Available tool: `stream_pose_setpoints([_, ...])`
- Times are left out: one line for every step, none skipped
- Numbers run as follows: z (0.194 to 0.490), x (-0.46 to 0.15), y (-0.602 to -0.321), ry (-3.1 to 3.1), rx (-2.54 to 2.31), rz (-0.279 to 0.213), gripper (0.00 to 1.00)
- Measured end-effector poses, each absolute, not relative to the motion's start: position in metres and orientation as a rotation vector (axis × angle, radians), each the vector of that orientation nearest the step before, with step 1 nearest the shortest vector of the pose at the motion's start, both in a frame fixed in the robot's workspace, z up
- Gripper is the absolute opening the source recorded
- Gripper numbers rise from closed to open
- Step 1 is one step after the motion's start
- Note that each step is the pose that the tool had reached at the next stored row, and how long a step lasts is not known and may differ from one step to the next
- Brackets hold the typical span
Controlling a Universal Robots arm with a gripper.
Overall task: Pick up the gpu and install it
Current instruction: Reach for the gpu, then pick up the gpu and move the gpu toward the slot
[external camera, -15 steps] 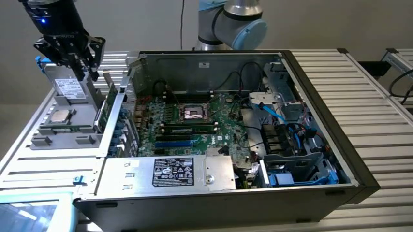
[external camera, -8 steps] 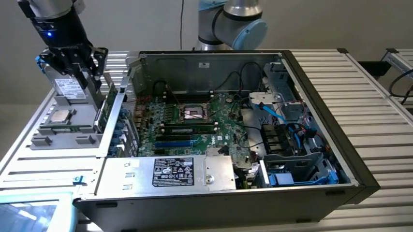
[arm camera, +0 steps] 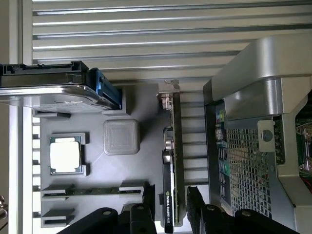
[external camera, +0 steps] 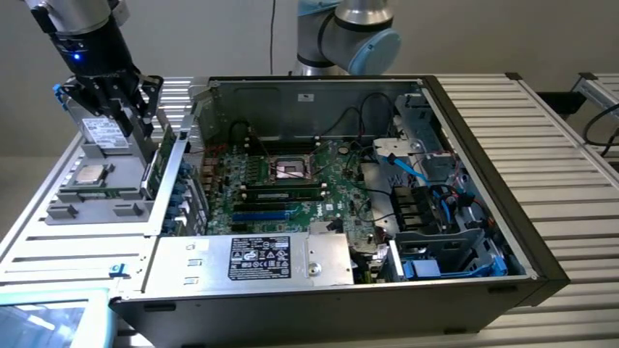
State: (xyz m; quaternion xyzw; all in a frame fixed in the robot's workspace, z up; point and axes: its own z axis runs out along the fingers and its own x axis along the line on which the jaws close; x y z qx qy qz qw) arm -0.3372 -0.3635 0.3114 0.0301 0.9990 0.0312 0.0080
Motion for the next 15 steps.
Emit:
stream_pose_setpoints([0.3114,-0.3372,-0.3635,3.123,0.094,0.097,0.4])
stream_pose_setpoints([0.3114,-0.3372,-0.3635,3.123,0.094,0.097,0.4])
stream_pose_setpoints([0.3114,-0.3372,-0.3635,3.123,0.094,0.097,0.4])
stream_pose_setpoints([0.3114,-0.3372,-0.3636,3.123,0.094,0.097,0.4])
stream_pose_setpoints([0.3114,-0.3372,-0.3636,3.123,0.094,0.097,0.4])
stream_pose_setpoints([0.3114,-0.3372,-0.3636,3.123,0.094,0.097,0.4])
stream_pose_setpoints([0.3114,-0.3372,-0.3635,3.122,0.094,0.097,0.4])
stream_pose_setpoints([0.3114,-0.3372,-0.3636,3.123,0.094,0.097,0.4])
stream_pose_setpoints([0.3114,-0.3372,-0.3635,3.123,0.094,0.097,0.4])
stream_pose_setpoints([0.3114,-0.3372,-0.3635,3.123,0.094,0.097,0.4])
stream_pose_setpoints([0.3107,-0.3373,-0.3633,3.122,0.094,0.097,0.4])
stream_pose_setpoints([0.3091,-0.3373,-0.3624,3.121,0.094,0.098,0.4])
stream_pose_setpoints([0.3073,-0.3373,-0.3624,3.121,0.094,0.097,0.4])
stream_pose_setpoints([0.3056,-0.3373,-0.3624,3.121,0.094,0.097,0.4])
stream_pose_setpoints([0.3038,-0.3373,-0.3624,3.121,0.094,0.097,0.4])
